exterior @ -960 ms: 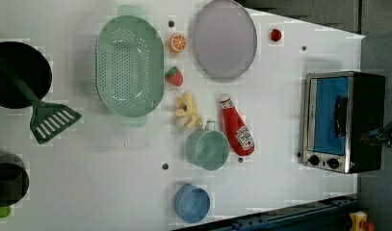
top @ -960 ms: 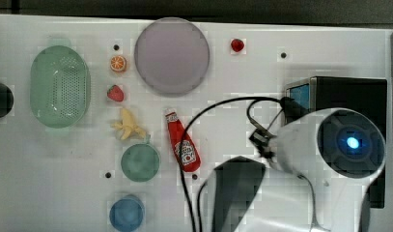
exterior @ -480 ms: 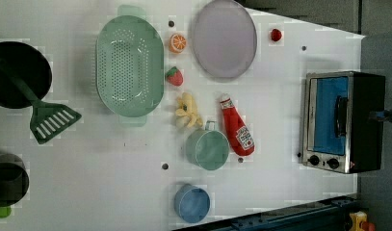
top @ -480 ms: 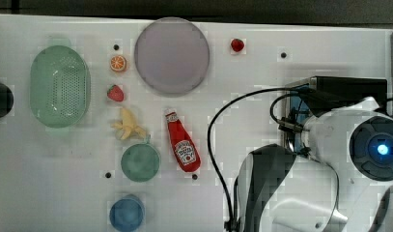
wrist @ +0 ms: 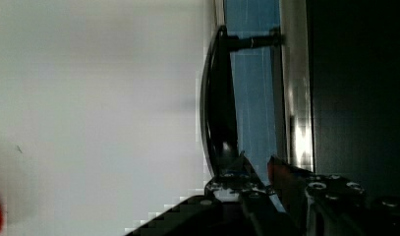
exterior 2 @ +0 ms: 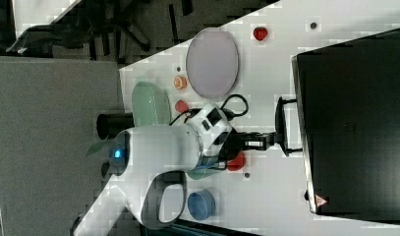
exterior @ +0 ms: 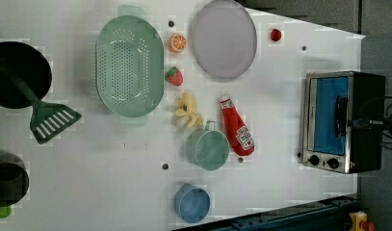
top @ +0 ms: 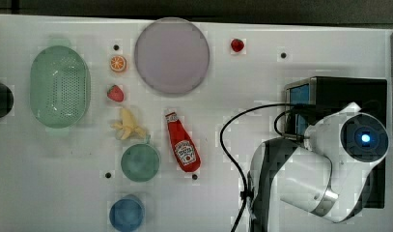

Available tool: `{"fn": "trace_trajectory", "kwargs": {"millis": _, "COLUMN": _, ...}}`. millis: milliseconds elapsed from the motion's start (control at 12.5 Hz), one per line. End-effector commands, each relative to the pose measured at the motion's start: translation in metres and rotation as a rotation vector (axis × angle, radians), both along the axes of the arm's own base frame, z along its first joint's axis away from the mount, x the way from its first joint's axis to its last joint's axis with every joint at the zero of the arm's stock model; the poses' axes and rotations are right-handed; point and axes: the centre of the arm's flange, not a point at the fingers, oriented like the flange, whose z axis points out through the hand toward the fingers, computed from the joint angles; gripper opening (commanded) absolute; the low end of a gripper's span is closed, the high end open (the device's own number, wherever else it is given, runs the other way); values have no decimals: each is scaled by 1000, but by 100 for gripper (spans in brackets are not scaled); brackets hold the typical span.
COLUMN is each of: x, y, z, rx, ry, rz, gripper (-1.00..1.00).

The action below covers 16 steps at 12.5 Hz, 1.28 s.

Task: Flap open oven.

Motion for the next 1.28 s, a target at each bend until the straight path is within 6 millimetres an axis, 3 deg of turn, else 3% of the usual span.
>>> {"fn": "trace_trajectory", "kwargs": {"millis": 80, "x": -1, "y": -11, "z": -2, "rx": -17, "ry": -35, "rz": 56, "gripper": -65}}
{"fn": "trace_trajectory", "kwargs": {"millis": 400, "x": 2, "y": -5, "z": -33, "rx": -30, "ry": -33, "rz": 74, "gripper": -65}}
{"fn": "trace_trajectory", "kwargs": {"millis": 720, "x": 12, "y": 4, "z": -51, "rx": -48, "ry": -50, "rz": 108, "gripper": -65}}
{"fn": "trace_trajectory", "kwargs": {"millis": 1280, "x": 32, "y": 75, "z": -67, "rx": -118, "ry": 1, "rz": 152, "gripper": -65}}
